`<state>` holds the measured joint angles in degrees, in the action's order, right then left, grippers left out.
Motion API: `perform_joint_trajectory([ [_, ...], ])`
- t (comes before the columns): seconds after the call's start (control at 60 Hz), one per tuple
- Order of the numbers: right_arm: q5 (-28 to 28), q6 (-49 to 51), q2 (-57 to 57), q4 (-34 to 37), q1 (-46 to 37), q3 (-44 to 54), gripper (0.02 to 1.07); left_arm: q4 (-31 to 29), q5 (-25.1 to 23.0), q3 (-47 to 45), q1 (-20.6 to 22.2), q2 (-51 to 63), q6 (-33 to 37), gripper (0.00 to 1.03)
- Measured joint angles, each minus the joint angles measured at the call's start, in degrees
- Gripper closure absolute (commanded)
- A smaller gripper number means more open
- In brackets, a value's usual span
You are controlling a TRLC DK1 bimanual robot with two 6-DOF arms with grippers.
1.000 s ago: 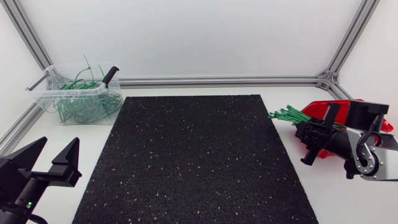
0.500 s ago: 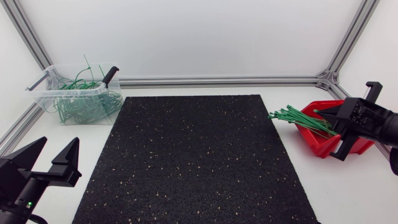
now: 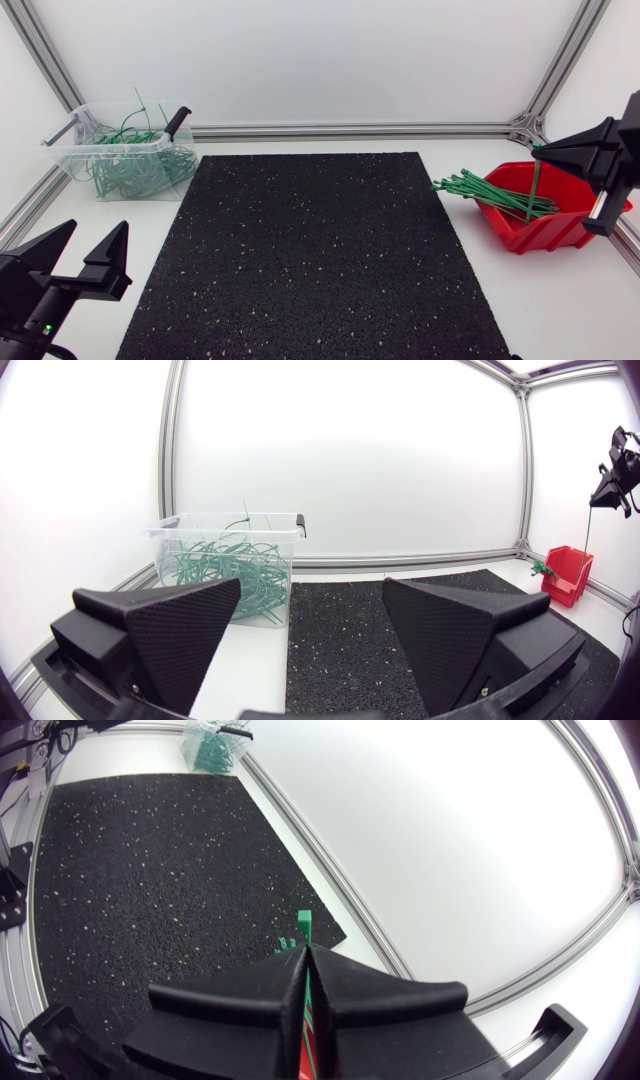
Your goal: Take a green cable tie from the red box, thread the tail through the head to close it, then place it in the transparent bin on the left.
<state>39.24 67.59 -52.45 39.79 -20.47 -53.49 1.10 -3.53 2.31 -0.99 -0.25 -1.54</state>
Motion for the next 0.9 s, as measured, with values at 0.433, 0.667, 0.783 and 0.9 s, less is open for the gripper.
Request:
perform_joint_trajectory([
  [0.433, 5.5, -6.0, -4.0, 17.0, 5.0, -15.6, 1.01, -0.5, 0.0, 4.2, 0.0, 11.0, -1.1, 0.09],
  [0.667, 5.6, -9.6, -7.7, 23.3, 10.9, -19.7, 1.01, -6.7, -4.3, 15.9, -0.4, 24.4, -2.7, 0.1],
  [0.783, 6.0, -11.5, -9.7, 24.9, 13.9, -20.1, 1.01, -9.7, -6.8, 19.9, 2.3, 27.4, -3.2, 0.12],
  [0.9, 6.8, -12.5, -12.3, 26.7, 16.0, -20.2, 1.01, -12.6, -7.4, 23.9, 6.6, 31.9, -3.4, 0.12],
])
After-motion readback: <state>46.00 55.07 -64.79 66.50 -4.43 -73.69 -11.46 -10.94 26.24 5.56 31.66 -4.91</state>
